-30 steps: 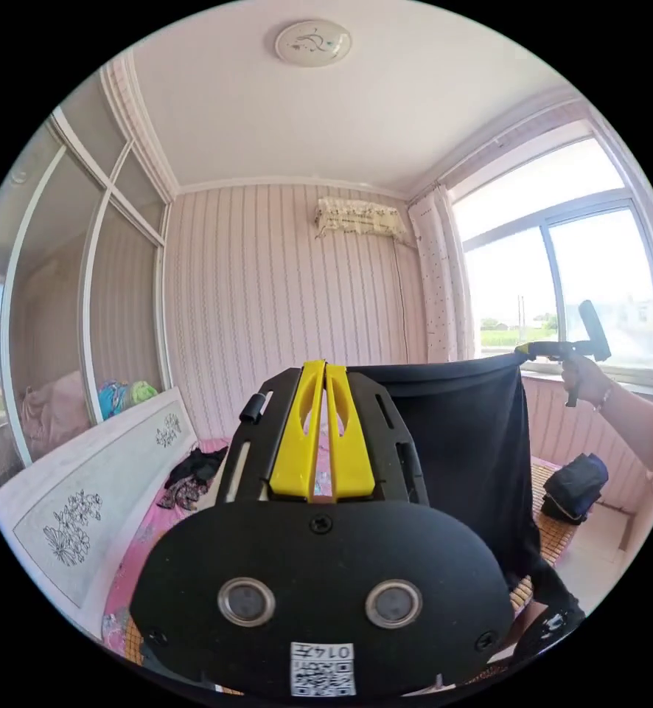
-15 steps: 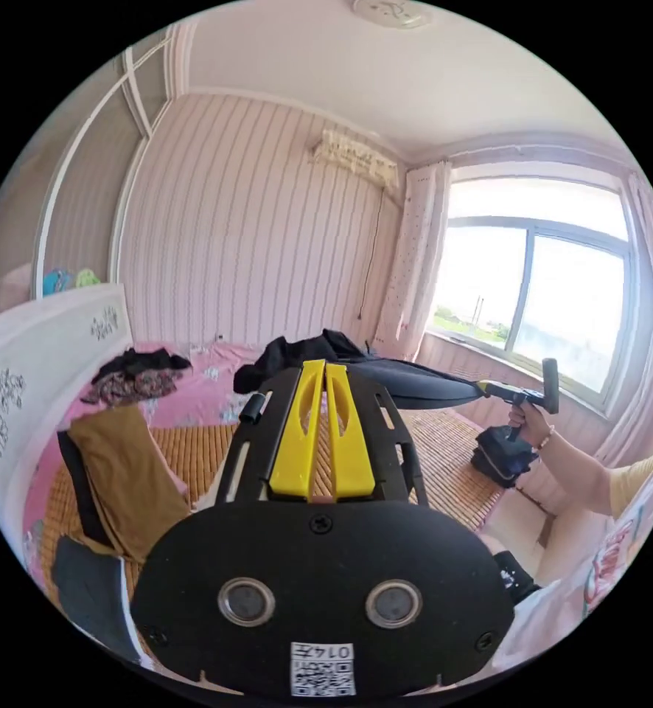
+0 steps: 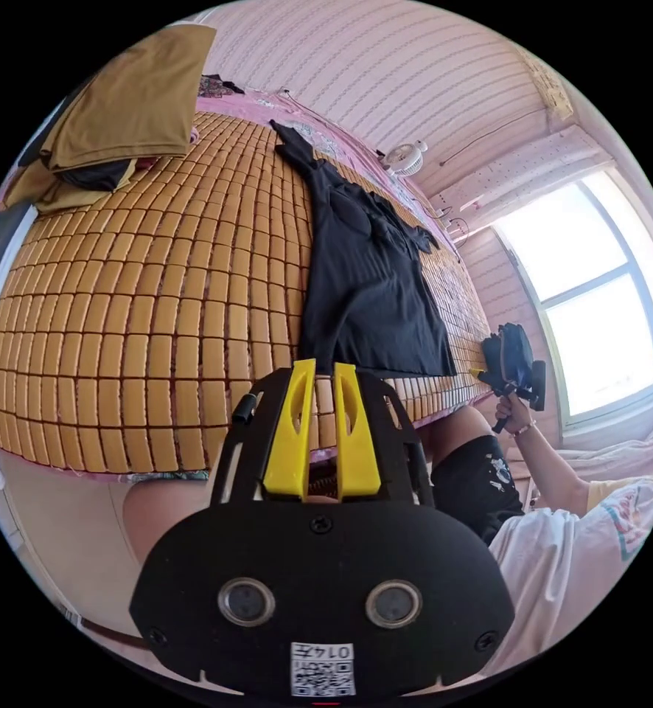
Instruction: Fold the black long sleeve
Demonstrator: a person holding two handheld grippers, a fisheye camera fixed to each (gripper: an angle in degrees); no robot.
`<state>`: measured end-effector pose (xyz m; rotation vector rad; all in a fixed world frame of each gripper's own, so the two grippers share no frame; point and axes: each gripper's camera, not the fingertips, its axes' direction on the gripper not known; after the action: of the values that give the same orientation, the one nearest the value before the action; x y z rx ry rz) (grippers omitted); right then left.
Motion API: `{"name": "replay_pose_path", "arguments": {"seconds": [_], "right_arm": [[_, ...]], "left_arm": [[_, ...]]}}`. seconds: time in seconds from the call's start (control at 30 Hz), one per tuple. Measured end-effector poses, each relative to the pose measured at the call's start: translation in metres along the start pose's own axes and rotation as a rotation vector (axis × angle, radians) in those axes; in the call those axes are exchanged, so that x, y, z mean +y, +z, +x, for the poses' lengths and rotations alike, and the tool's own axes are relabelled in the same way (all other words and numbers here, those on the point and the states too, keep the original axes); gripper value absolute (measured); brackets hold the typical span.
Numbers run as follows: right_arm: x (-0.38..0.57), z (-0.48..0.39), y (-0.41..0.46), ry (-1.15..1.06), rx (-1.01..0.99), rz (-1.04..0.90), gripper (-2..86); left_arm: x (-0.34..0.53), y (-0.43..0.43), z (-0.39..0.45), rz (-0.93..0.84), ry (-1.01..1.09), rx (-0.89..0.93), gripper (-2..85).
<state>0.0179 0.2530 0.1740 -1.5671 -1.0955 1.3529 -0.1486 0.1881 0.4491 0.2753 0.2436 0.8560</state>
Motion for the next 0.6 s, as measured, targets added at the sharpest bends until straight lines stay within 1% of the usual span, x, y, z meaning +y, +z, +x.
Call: {"name": "replay_pose_path", "arguments": {"seconds": [0.1,0.17,0.23,0.27,0.3,0.37,0.4,0.5,0.57,0.6], "right_arm": [[-0.028,-0.009,0.016,-0.018,0.004,-0.005,10.7],[-0.046,-0.011,0.027,-0.002,-0.002,0.000,11.2],[-0.062,-0.009,0.042,0.020,-0.002,-0.028,10.1],[-0.071,-0.007,0.047,0.036,0.025,-0.040,4.6],[-0.079,-0.008,0.047,0.017,0.052,-0.045,1.4],[-0.091,-0.006,0.050,-0.016,0.080,-0.100,0.3],[-0.096,-0.004,0.049,-0.046,0.087,-0.115,0.0],[-0.100,0.008,0.035,-0.053,0.087,-0.048,-0.1],[-0.104,0.018,0.036,-0.036,0.060,-0.066,-0.2],[-0.107,0.022,0.039,-0.040,0.065,-0.091,-0.2]], "left_arm": [[-0.022,0.005,-0.004,-0.007,0.032,-0.068,7.4],[-0.038,0.017,-0.005,-0.040,0.052,-0.078,8.1],[-0.056,0.040,-0.011,-0.114,0.031,-0.103,8.5],[-0.060,0.046,-0.013,-0.135,0.022,-0.106,8.5],[-0.067,0.057,-0.015,-0.175,0.008,-0.103,7.3],[-0.074,0.065,-0.015,-0.180,-0.007,-0.127,3.3],[-0.077,0.069,-0.017,-0.192,-0.029,-0.170,1.0],[-0.082,0.071,-0.023,-0.209,-0.034,-0.171,-0.6],[-0.081,0.072,-0.021,-0.223,0.023,-0.201,-0.8],[-0.079,0.074,-0.015,-0.241,0.094,-0.242,-0.9]]}}
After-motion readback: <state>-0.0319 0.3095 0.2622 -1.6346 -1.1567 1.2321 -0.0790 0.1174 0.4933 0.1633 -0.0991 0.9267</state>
